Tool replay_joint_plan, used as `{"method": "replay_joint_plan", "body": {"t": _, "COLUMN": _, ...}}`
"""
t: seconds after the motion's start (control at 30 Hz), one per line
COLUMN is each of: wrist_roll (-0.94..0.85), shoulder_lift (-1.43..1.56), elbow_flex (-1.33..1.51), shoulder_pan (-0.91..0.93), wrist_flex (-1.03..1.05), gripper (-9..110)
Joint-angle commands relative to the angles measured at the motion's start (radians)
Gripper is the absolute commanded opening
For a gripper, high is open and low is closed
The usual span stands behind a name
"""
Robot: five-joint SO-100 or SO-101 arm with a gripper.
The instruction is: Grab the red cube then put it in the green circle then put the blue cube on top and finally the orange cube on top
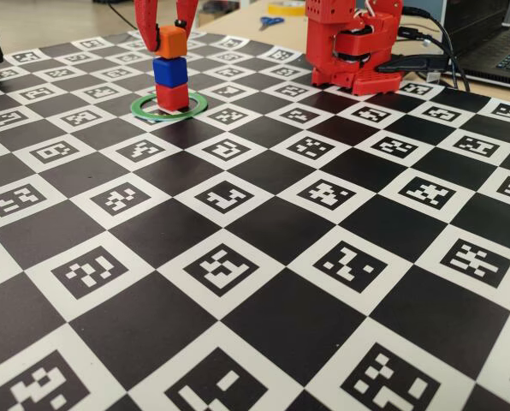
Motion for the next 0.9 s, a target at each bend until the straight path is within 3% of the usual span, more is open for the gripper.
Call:
{"method": "replay_joint_plan", "body": {"t": 0.0, "wrist_roll": 0.008, "shoulder_lift": 0.114, "elbow_flex": -0.011, "shoulder_pan": -0.009, "wrist_flex": -0.02, "gripper": 8}}
{"method": "replay_joint_plan", "body": {"t": 0.67, "wrist_roll": 0.009, "shoulder_lift": 0.114, "elbow_flex": 0.021, "shoulder_pan": -0.017, "wrist_flex": -0.051, "gripper": 9}}
{"method": "replay_joint_plan", "body": {"t": 0.87, "wrist_roll": -0.015, "shoulder_lift": 0.114, "elbow_flex": 0.023, "shoulder_pan": -0.018, "wrist_flex": -0.034, "gripper": 30}}
